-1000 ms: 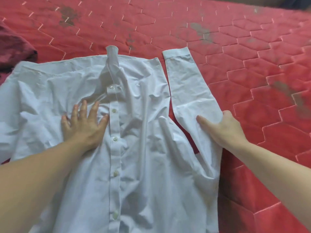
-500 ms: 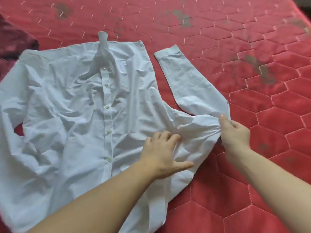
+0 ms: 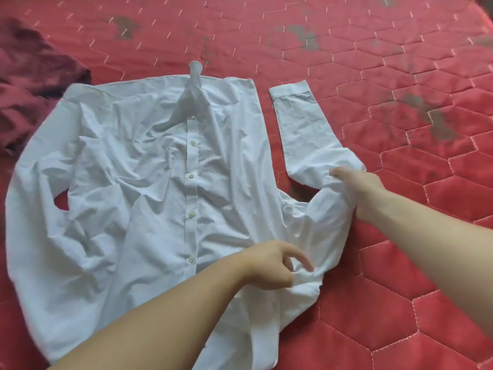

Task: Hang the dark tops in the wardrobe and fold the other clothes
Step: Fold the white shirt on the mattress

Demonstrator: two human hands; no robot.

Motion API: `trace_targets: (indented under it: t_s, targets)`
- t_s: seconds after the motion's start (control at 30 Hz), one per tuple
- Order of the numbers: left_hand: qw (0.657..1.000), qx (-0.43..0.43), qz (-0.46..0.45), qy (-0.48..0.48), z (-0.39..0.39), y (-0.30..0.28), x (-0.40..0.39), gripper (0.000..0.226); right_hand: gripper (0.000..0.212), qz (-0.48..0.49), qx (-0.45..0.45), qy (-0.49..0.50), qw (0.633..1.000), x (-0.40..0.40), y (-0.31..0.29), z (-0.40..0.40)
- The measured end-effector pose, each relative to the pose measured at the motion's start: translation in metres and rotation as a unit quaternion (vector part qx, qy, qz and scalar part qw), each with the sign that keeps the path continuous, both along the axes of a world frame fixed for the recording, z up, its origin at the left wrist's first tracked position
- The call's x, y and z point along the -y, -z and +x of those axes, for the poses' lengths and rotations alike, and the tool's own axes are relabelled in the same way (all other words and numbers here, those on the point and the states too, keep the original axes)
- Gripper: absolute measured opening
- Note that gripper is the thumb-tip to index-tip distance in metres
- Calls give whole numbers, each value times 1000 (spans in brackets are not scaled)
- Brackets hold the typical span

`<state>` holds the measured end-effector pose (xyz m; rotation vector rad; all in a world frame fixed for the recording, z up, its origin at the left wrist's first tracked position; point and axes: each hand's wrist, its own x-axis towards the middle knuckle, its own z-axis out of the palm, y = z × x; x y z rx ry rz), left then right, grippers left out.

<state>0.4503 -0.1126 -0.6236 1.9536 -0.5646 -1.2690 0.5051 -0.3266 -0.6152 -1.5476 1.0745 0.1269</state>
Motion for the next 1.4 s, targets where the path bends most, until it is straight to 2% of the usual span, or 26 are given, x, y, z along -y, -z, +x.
trace_targets:
  t_s: [0.07,0.13,0.2,0.23,0.27,0.3,0.33,0.4,0.47,0.5,0.57,0.63,0.67,0.73,0.8,0.87,0.9,0.93,0.97,1.0,1.07,1.13,1.2,1.3,1.33,1.4]
  targets:
    - [979,-148,-80,-113,9,-6,-6,31,37,-87,125,32,988,-24,-24,29]
    - [917,-231,-171,-276,27,-12,-15,19,20,-253,253,-69,931,-57,-48,52]
    - [812,-277,-250,-449,55,-15,-30,39,15,-406,300,-320,801,-97,-57,67]
    - [753,-297,-285,-513,69,-15,-40,51,13,-432,263,-485,714,-117,-55,67]
    - [714,-310,-309,-547,81,-14,-51,63,13,-432,201,-622,621,-135,-49,63]
    - [708,-312,-309,-553,91,-12,-62,72,21,-422,145,-710,545,-149,-39,57]
    - [733,-302,-274,-544,98,-9,-71,73,34,-414,105,-749,507,-155,-28,51]
    - [793,-227,-133,-549,102,0,-81,52,51,-400,90,-746,524,-155,-13,37]
    - [811,-109,-23,-574,108,9,-85,21,48,-359,144,-718,578,-146,-4,27]
    - [819,-48,6,-572,112,14,-86,8,40,-340,194,-680,620,-143,0,26]
    - [833,82,38,-546,120,23,-90,11,26,-329,252,-536,736,-134,5,32]
    - [835,229,85,-494,125,28,-99,15,23,-333,215,-393,830,-125,8,53]
    - [831,308,113,-450,126,31,-104,12,25,-345,188,-354,849,-120,10,66]
    - [824,419,178,-337,123,43,-118,24,36,-356,154,-303,871,-118,13,97]
    - [825,452,227,-253,116,54,-130,51,64,-336,136,-279,889,-119,10,125]
    - [826,459,244,-215,113,62,-138,61,85,-358,76,-357,859,-119,9,150]
    - [828,459,239,-215,113,64,-141,61,77,-383,51,-401,830,-117,9,160]
    - [829,460,231,-218,113,64,-141,60,53,-396,52,-418,816,-116,7,168]
    - [829,461,225,-223,112,63,-142,59,32,-397,77,-396,824,-118,3,178]
    - [832,456,216,-228,112,61,-142,59,29,-368,122,-354,851,-121,-4,188]
    - [839,447,201,-235,112,57,-142,62,25,-232,211,-259,914,-131,-24,212]
    - [843,441,197,-236,111,55,-143,66,14,-138,284,-219,923,-147,-46,245]
    - [841,446,192,-237,112,55,-145,65,11,-98,294,-203,929,-157,-57,280]
    - [832,459,192,-244,113,59,-145,59,50,-97,193,-206,954,-155,-44,307]
    - [830,462,193,-247,113,60,-145,57,57,-136,177,-234,946,-154,-40,299]
    - [825,468,196,-251,114,62,-143,54,48,-236,184,-342,891,-149,-26,258]
